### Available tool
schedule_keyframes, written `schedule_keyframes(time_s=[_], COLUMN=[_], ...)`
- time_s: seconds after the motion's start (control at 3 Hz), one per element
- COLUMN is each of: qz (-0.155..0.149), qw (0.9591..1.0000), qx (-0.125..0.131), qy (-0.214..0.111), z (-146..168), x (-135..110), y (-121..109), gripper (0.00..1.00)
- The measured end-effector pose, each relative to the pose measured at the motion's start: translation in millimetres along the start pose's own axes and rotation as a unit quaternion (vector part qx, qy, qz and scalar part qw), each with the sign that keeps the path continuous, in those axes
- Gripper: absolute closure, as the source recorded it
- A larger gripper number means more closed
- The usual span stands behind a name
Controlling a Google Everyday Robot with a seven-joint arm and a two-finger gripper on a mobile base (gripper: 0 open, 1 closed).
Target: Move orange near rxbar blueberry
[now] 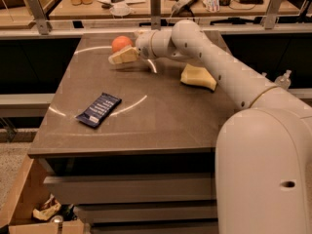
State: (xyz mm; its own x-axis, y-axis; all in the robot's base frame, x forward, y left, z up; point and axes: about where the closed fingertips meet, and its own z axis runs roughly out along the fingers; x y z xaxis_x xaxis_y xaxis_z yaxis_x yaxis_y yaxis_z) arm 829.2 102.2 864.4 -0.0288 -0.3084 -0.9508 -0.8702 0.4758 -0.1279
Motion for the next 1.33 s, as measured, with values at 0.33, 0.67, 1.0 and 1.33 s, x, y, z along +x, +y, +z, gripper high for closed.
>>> schedule_keyframes(time_s=[0.33, 0.67, 1.0, 1.33], qz=[-0.009, -0.014, -0.007, 0.008], qw=[0.9999, 0.9999, 0.9999, 0.9989], qx=[-0.001, -0.004, -0.012, -0.044], qy=[-0.004, -0.001, -0.006, 0.013], z=[10, 7, -20, -82], x=[-2, -3, -20, -41], y=[-5, -8, -7, 37], gripper=[0.39, 0.63, 0.85, 1.0])
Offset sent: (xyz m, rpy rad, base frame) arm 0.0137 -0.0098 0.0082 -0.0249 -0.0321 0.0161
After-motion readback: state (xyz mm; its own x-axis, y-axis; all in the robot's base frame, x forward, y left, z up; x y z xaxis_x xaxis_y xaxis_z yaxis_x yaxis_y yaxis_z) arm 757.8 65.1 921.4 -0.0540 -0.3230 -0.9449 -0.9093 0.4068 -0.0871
